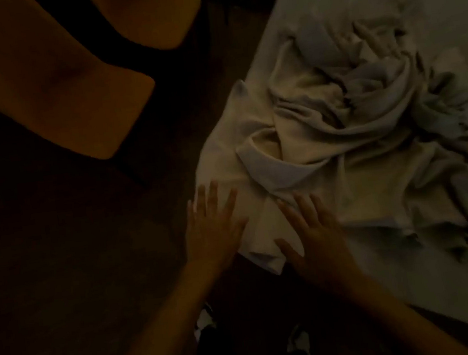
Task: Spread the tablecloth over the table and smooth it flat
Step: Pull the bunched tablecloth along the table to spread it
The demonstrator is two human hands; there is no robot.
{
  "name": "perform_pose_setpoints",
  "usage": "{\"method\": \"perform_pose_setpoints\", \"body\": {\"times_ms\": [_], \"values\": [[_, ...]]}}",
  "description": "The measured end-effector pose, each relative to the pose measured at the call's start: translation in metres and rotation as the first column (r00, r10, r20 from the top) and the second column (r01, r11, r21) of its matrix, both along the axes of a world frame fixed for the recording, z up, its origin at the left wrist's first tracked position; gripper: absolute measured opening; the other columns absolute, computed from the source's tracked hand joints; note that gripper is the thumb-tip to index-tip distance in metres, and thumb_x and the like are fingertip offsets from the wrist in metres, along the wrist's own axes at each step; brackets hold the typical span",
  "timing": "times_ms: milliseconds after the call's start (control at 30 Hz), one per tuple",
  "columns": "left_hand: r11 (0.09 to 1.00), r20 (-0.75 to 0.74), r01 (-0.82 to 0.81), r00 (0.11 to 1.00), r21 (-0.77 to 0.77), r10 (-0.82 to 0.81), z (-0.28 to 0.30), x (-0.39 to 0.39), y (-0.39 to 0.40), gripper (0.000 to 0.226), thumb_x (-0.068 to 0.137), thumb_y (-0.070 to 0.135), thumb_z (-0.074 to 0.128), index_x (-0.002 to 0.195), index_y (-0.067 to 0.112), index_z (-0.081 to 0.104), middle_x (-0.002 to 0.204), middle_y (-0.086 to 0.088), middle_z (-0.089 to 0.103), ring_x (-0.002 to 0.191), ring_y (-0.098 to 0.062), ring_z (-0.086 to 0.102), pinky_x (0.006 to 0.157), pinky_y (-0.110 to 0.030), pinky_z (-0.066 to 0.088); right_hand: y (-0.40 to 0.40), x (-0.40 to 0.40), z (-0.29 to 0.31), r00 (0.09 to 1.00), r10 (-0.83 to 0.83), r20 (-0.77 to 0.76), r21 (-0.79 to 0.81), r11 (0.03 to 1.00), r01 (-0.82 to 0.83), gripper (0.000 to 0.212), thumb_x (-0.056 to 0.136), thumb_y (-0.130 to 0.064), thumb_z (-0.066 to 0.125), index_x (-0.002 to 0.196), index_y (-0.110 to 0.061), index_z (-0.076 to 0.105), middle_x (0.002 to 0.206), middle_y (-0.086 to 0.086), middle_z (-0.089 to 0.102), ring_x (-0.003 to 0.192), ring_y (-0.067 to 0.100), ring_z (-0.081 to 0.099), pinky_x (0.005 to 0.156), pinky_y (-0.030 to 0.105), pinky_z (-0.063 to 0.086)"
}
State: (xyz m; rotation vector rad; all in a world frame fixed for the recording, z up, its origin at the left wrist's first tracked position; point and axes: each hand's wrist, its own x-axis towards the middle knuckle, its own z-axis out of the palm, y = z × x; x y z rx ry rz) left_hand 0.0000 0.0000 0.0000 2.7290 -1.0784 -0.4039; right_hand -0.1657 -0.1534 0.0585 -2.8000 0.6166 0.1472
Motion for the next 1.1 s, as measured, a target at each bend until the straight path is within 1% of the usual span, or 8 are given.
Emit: {"method": "perform_pose_setpoints", "body": {"times_ms": [100,233,333,467,567,833,967,1100], "values": [[1.0,0.05,0.025,0.998,-0.019,-0.024,-0.014,0.017,-0.009,0.082,0.089,0.075,0.023,0.158,0.033,0.009,0.166,-0.012,0.004,0.151,-0.036,0.004,0.116,-0.058,0.004,0.008,0.023,-0.008,0.999,-0.041,-0.012,-0.017,0.999,0.041,0.07,0.093,-0.057,0.043,0.155,-0.029,0.027,0.165,0.004,0.019,0.151,0.037,0.014,0.117,0.048,0.022],[0.991,0.043,0.09,0.995,-0.101,-0.086,-0.035,0.021,-0.016,0.081,0.09,0.075,0.022,0.158,0.034,0.007,0.166,-0.008,0.0,0.151,-0.032,-0.005,0.115,-0.055,-0.009,0.006,0.032,-0.023,0.997,-0.038,-0.063,-0.087,0.996,0.032,0.068,0.096,-0.056,0.04,0.156,-0.027,0.026,0.165,0.005,0.02,0.152,0.035,0.015,0.121,0.05,0.022],[0.977,0.07,0.103,0.993,-0.186,-0.091,-0.049,0.021,-0.012,0.068,0.095,0.063,0.027,0.156,0.033,0.023,0.165,-0.009,0.014,0.151,-0.034,0.0,0.117,-0.057,-0.001,0.003,0.044,-0.031,0.997,-0.058,-0.044,-0.127,0.99,0.052,0.065,0.097,-0.052,0.038,0.155,-0.023,0.032,0.164,0.01,0.023,0.15,0.037,0.019,0.119,0.052,0.026],[0.975,0.1,0.133,0.988,-0.177,-0.117,-0.049,0.024,-0.011,0.071,0.087,0.056,0.058,0.15,0.029,0.04,0.16,-0.009,0.032,0.148,-0.038,0.02,0.115,-0.058,0.006,0.009,0.051,-0.036,0.997,-0.059,-0.042,-0.155,0.987,0.052,0.063,0.099,-0.049,0.033,0.155,-0.022,0.03,0.165,0.01,0.019,0.151,0.038,0.016,0.118,0.053,0.027],[0.98,0.088,0.123,0.99,-0.157,-0.11,-0.045,0.039,0.005,0.06,0.09,0.042,0.044,0.147,0.023,0.047,0.157,-0.008,0.038,0.146,-0.036,0.03,0.114,-0.058,0.007,0.013,0.054,-0.032,0.998,-0.069,0.012,-0.178,0.982,0.07,0.06,0.098,-0.046,0.035,0.154,-0.021,0.034,0.163,0.012,0.024,0.149,0.041,0.021,0.112,0.054,0.031],[0.999,0.131,-0.033,0.991,0.027,0.029,-0.036,0.117,0.086,0.058,0.096,0.036,0.039,0.153,0.025,0.036,0.159,-0.009,0.032,0.147,-0.038,0.028,0.112,-0.065,0.018,0.019,0.053,-0.021,0.991,-0.091,0.1,-0.189,0.976,0.109,0.06,0.1,-0.047,0.031,0.151,-0.018,0.04,0.161,0.013,0.03,0.147,0.041,0.025,0.108,0.06,0.038],[0.986,0.037,-0.145,0.989,0.081,0.143,-0.014,0.126,0.071,0.072,0.101,0.048,0.035,0.158,0.023,-0.001,0.166,-0.01,0.0,0.153,-0.03,-0.002,0.12,-0.06,0.008,0.016,0.043,-0.013,0.988,-0.122,0.097,-0.187,0.972,0.139,0.061,0.098,-0.042,0.035,0.154,-0.02,0.032,0.162,0.014,0.025,0.148,0.04,0.024,0.109,0.056,0.036],[0.99,0.085,-0.069,0.993,-0.124,0.08,0.01,0.094,0.039,0.073,0.101,0.051,0.032,0.158,0.013,0.009,0.166,-0.011,0.007,0.153,-0.028,0.004,0.12,-0.055,0.011,0.0,0.017,-0.001,0.975,-0.2,0.094,-0.2,0.956,0.215,0.063,0.096,-0.042,0.036,0.154,-0.018,0.034,0.162,0.015,0.027,0.147,0.042,0.023,0.109,0.056,0.034]]}}
